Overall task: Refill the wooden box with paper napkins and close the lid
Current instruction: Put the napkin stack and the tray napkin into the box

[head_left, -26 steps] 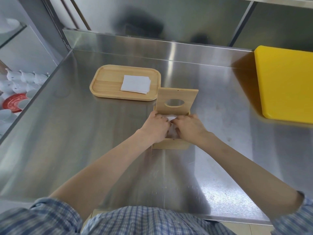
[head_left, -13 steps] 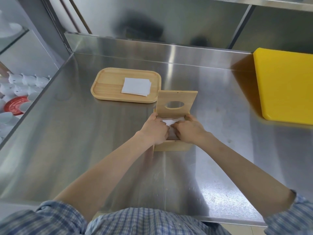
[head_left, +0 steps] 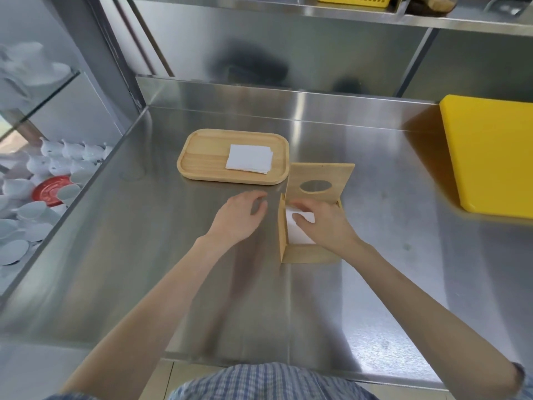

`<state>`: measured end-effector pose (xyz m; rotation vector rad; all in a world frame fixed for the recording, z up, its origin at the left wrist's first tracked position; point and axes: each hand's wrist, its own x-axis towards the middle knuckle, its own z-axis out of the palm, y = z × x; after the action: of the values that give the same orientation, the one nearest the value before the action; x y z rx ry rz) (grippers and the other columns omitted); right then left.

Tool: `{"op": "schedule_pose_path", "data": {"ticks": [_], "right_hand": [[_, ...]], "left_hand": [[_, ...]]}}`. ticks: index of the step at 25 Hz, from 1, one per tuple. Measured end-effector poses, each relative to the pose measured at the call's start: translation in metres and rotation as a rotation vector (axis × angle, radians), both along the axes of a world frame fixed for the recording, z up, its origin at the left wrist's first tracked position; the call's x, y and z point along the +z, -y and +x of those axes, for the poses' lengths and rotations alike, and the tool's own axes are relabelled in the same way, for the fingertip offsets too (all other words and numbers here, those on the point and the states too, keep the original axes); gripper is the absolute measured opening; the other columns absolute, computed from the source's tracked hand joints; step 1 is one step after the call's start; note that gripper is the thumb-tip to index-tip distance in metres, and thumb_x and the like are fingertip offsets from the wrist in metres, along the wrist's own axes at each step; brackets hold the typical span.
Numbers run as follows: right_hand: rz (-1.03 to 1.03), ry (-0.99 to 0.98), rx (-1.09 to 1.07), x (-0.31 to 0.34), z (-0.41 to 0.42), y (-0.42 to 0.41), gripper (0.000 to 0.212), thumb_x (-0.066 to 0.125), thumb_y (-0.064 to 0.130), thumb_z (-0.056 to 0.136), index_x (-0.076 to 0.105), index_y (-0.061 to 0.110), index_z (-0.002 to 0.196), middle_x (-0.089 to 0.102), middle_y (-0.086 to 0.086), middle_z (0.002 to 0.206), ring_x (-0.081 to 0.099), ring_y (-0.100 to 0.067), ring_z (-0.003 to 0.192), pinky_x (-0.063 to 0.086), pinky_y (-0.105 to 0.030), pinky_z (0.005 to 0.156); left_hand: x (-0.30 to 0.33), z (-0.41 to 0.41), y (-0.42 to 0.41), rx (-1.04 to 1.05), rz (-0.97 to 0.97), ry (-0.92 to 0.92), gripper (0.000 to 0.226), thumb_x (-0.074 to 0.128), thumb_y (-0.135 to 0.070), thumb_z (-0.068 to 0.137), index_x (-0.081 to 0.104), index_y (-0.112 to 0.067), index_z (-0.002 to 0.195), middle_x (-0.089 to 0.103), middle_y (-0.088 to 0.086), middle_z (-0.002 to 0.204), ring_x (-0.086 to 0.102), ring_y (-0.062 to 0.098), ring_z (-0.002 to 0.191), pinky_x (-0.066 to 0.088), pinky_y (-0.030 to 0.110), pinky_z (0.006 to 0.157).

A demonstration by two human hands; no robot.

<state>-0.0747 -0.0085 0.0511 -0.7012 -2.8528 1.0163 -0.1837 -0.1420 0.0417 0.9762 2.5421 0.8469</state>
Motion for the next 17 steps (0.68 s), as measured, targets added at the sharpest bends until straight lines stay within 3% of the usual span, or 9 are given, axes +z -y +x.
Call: {"op": "schedule_pose_path", "data": {"ticks": [3, 6, 9, 11, 17], "right_hand": [[-0.062, -0.040, -0.008, 0.003, -0.015, 0.013, 0.037, 0.048, 0.019, 0.093, 0.052, 0.019, 0.130, 0.060, -0.003, 0.130, 0.053, -0.019, 0.123, 0.040, -0.027, 0.104], [-0.133, -0.029, -0.032, 0.009, -0.034, 0.022, 0.037, 0.047, 0.018, 0.094, 0.050, 0.016, 0.131, 0.057, -0.004, 0.133, 0.052, -0.015, 0.124, 0.033, -0.012, 0.089], [-0.198, -0.017, -0.065, 0.012, -0.059, 0.028, 0.038, 0.046, 0.019, 0.095, 0.047, 0.014, 0.132, 0.054, -0.005, 0.136, 0.050, -0.018, 0.125, 0.036, -0.025, 0.104], [-0.207, -0.001, -0.080, 0.012, -0.079, 0.033, 0.041, 0.045, 0.020, 0.094, 0.044, 0.015, 0.135, 0.053, -0.005, 0.138, 0.049, -0.018, 0.127, 0.036, -0.030, 0.106], [-0.294, 0.023, -0.172, 0.005, -0.133, 0.027, 0.042, 0.044, 0.017, 0.093, 0.042, 0.013, 0.135, 0.053, -0.008, 0.134, 0.050, -0.021, 0.122, 0.034, -0.021, 0.088]], "left_hand": [[0.005, -0.019, 0.011, 0.116, 0.029, 0.081, 0.036, 0.040, -0.026, 0.096, 0.054, -0.015, 0.127, 0.060, 0.006, 0.129, 0.051, 0.022, 0.123, 0.038, 0.028, 0.099], [0.011, -0.042, 0.020, 0.182, 0.024, 0.144, 0.036, 0.039, -0.028, 0.097, 0.053, -0.015, 0.127, 0.060, 0.007, 0.129, 0.051, 0.023, 0.123, 0.037, 0.025, 0.095], [0.014, -0.064, 0.023, 0.195, 0.026, 0.169, 0.037, 0.038, -0.028, 0.097, 0.052, -0.013, 0.128, 0.058, 0.005, 0.131, 0.051, 0.021, 0.123, 0.033, 0.021, 0.088], [0.014, -0.079, 0.021, 0.206, 0.017, 0.188, 0.038, 0.038, -0.028, 0.096, 0.052, -0.013, 0.128, 0.058, 0.004, 0.130, 0.051, 0.020, 0.121, 0.032, 0.020, 0.086], [0.004, -0.121, 0.008, 0.196, -0.019, 0.224, 0.038, 0.039, -0.026, 0.096, 0.051, -0.009, 0.128, 0.056, 0.006, 0.134, 0.048, 0.021, 0.125, 0.032, 0.020, 0.087]]}}
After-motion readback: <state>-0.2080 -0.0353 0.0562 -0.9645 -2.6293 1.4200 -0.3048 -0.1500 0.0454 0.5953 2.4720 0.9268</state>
